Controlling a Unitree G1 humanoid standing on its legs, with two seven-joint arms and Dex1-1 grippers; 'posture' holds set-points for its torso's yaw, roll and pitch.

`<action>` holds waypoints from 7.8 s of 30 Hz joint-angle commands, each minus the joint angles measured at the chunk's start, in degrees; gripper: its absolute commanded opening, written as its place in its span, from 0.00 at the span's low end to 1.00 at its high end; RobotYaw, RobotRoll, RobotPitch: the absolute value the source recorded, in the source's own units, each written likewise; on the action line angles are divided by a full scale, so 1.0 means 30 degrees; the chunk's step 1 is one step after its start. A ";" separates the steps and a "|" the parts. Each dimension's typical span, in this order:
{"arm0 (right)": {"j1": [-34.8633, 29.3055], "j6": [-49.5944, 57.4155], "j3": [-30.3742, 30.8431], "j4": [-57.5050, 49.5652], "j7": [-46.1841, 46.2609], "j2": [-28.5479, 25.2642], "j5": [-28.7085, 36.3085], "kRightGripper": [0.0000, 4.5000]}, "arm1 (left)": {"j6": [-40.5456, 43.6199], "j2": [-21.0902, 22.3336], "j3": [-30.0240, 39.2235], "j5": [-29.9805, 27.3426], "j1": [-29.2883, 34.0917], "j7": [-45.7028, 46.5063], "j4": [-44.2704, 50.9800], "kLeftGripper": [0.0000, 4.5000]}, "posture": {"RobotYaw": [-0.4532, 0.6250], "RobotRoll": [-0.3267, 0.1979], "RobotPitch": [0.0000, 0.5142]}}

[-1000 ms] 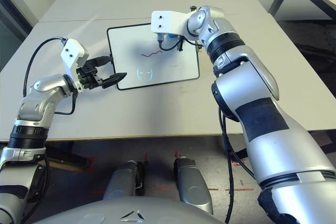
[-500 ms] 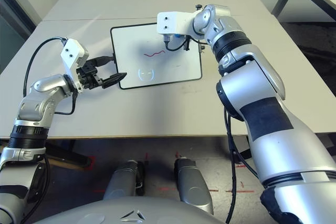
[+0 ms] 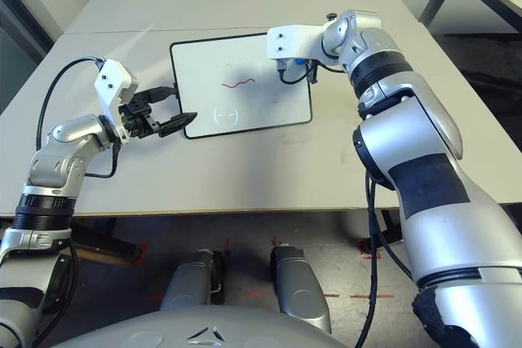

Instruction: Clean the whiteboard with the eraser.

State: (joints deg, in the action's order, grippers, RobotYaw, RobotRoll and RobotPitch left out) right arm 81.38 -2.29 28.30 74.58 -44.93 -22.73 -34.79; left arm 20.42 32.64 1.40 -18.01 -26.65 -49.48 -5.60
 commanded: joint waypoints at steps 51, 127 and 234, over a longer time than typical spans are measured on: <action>0.1144 0.0020 -0.0812 -0.0435 -0.1616 0.1869 0.1027 0.03 | -0.0098 0.0521 0.0317 0.0112 0.0073 -0.0219 -0.0629 1.00 | 0.38 0.62 0.18; 0.0034 0.4811 0.0195 -0.3167 -0.2733 0.6277 0.1153 0.03 | 0.0553 0.1043 0.1244 -0.0299 0.1645 0.0487 0.0913 1.00 | 0.43 0.62 0.21; 0.0927 0.4010 0.1175 -0.1412 -0.1318 0.7834 0.0397 0.03 | 0.0696 0.0447 0.1048 -0.0420 0.2017 0.1108 0.1270 1.00 | 0.46 0.62 0.22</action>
State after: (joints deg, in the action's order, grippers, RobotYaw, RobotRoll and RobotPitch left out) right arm 84.10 10.06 31.78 69.09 -49.87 0.45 -33.58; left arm 22.06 34.02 4.44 -19.01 -21.46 -46.29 -2.70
